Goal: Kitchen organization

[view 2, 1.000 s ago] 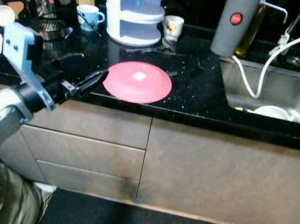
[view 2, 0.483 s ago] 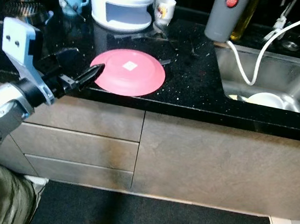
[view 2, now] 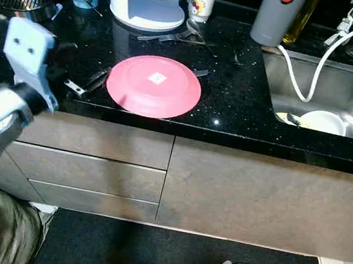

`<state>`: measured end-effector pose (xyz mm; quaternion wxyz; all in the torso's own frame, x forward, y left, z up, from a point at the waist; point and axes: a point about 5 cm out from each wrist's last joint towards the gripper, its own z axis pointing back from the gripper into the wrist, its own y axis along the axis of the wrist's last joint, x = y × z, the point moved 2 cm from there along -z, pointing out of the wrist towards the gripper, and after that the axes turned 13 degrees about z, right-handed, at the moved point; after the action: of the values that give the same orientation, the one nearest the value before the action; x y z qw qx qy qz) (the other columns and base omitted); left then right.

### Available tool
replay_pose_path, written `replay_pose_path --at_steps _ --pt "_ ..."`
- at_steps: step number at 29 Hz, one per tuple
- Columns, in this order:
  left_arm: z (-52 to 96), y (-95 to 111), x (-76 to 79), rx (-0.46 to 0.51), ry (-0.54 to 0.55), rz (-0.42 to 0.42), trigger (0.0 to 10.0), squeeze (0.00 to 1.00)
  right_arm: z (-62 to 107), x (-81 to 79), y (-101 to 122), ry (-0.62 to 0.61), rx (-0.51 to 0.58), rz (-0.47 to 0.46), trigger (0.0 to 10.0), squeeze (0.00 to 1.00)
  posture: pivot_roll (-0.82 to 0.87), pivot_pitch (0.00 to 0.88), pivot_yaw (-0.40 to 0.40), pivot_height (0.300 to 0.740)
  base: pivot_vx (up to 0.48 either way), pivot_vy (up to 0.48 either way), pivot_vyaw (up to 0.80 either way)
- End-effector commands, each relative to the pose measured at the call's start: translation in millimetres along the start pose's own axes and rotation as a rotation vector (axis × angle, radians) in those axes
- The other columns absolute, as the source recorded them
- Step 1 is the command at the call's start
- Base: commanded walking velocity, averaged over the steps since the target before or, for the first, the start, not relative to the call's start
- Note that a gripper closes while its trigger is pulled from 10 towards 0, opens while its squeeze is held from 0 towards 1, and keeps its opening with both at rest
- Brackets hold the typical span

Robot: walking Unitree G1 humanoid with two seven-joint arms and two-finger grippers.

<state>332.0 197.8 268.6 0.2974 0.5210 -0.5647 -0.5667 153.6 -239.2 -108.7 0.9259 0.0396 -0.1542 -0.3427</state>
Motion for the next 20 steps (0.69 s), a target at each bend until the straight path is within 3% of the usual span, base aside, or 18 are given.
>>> replay_pose_path --at_steps 1,3,6,8,9,14,20 --pt "-3.0 1 -4.3 0.008 -0.005 -0.085 10.0 0.00 0.2 -2.4 -5 0.005 -0.011 -0.005 10.0 0.00 0.03 0.009 -0.056 0.740 0.000 0.000 0.00" --pt "-12.0 6 -8.5 0.045 -0.038 -0.137 10.0 0.00 0.1 -2.6 -4 0.004 -0.010 -0.005 10.0 0.00 0.03 0.005 -0.055 0.740 0.000 0.000 0.00" --pt "-22.5 10 -8.5 0.099 -0.095 -0.074 10.0 0.00 0.1 -2.8 -4 0.004 -0.009 -0.006 10.0 0.00 0.02 0.000 -0.052 0.740 0.000 0.000 0.00" --pt "-35.0 9 -5.0 0.153 -0.165 0.056 10.0 0.00 -0.1 -3.7 -4 0.000 -0.008 -0.014 10.0 0.00 0.01 0.000 -0.050 0.740 0.000 0.000 0.00" --pt "-37.4 8 -5.2 0.158 -0.166 0.059 10.0 0.00 -0.1 -3.8 -5 -0.001 -0.008 -0.015 10.0 0.00 0.01 0.000 -0.050 0.740 0.000 0.000 0.00" --pt "-47.8 -1 5.1 0.134 -0.241 0.090 10.0 0.00 -0.2 -4.9 -5 -0.006 -0.007 -0.027 10.0 0.00 0.00 0.000 -0.048 0.740 0.000 0.000 0.00" --pt "-62.5 -19 25.6 0.066 -0.409 0.045 10.0 0.00 -0.1 -5.9 -8 -0.011 -0.010 -0.037 10.0 0.00 -0.01 0.000 -0.041 0.740 0.000 0.000 0.00"
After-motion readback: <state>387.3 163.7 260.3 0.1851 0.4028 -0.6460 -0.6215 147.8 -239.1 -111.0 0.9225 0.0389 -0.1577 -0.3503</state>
